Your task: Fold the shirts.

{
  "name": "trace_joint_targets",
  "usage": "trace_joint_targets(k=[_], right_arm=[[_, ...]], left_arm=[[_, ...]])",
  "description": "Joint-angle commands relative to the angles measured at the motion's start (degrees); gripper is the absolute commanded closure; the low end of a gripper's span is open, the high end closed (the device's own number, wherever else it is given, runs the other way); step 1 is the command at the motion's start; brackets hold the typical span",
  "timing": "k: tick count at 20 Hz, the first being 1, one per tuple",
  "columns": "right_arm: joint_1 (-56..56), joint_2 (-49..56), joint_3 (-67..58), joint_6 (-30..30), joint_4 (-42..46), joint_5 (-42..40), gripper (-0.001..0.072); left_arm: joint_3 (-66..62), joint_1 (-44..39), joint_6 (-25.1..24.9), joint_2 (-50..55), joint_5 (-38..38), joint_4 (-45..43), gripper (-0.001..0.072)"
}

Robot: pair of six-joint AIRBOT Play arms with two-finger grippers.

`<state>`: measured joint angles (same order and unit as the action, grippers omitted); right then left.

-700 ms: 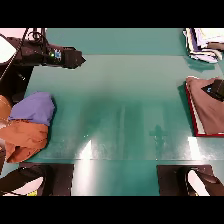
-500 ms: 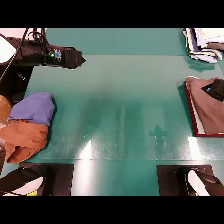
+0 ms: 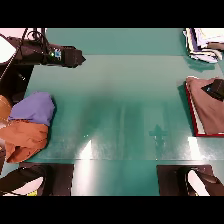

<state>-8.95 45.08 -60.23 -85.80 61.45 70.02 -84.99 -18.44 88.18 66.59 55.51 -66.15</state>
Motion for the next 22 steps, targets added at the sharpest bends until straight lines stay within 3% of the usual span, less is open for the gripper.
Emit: trace_joint_targets(k=[1, 2, 3, 5, 9, 17, 18, 20, 21, 22], right_arm=[[0.07, -0.02, -0.04, -0.09, -0.96, -0.07, 0.0694], [0.07, 0.0, -0.04, -0.09, -2.49, -0.11, 0.0694], [0.07, 0.0, -0.04, -0.09, -4.52, -0.5, 0.0694], [0.09, 0.04, -0.04, -0.09, -8.33, -1.79, 0.0694], [5.22, 3.78, -0.07, -0.13, -10.8, -2.91, 0.0694], [18.45, 15.32, -0.13, -0.83, -10.91, -8.98, 0.0694], [18.51, 15.78, -0.13, -1.01, -10.91, -8.92, 0.0694], [18.51, 15.87, -0.15, -1.18, -10.84, -9.03, 0.0695], [18.51, 15.61, -0.15, -1.18, -10.73, -9.03, 0.0694], [18.51, 15.23, -0.15, -1.18, -10.64, -9.03, 0.0694]], left_arm=[[-0.07, 0.61, -3.21, -0.13, -4.98, -3.54, 0.0578], [-0.07, 1.75, -1.88, -0.17, -4.46, -8.33, 0.0259], [0.02, 3.41, 1.4, -0.15, -2.69, -13.55, 0.015], [1.84, 8.24, 5.14, -0.04, 1.68, -23.28, 0.0158], [13.0, 18.27, 5.25, 0.02, 3.61, -25.31, 0.0158], [34.86, 24.72, 5.29, 0.02, -6.38, -25.42, 0.016], [35.06, 24.72, 5.35, 0.02, -6.43, -25.4, 0.0171], [34.97, 24.72, 5.46, -0.13, -6.47, -25.4, 0.0578], [34.93, 24.72, 5.49, -0.2, -6.49, -25.4, 0.0685], [34.84, 24.72, 5.75, -0.37, -6.47, -25.38, 0.0684]])
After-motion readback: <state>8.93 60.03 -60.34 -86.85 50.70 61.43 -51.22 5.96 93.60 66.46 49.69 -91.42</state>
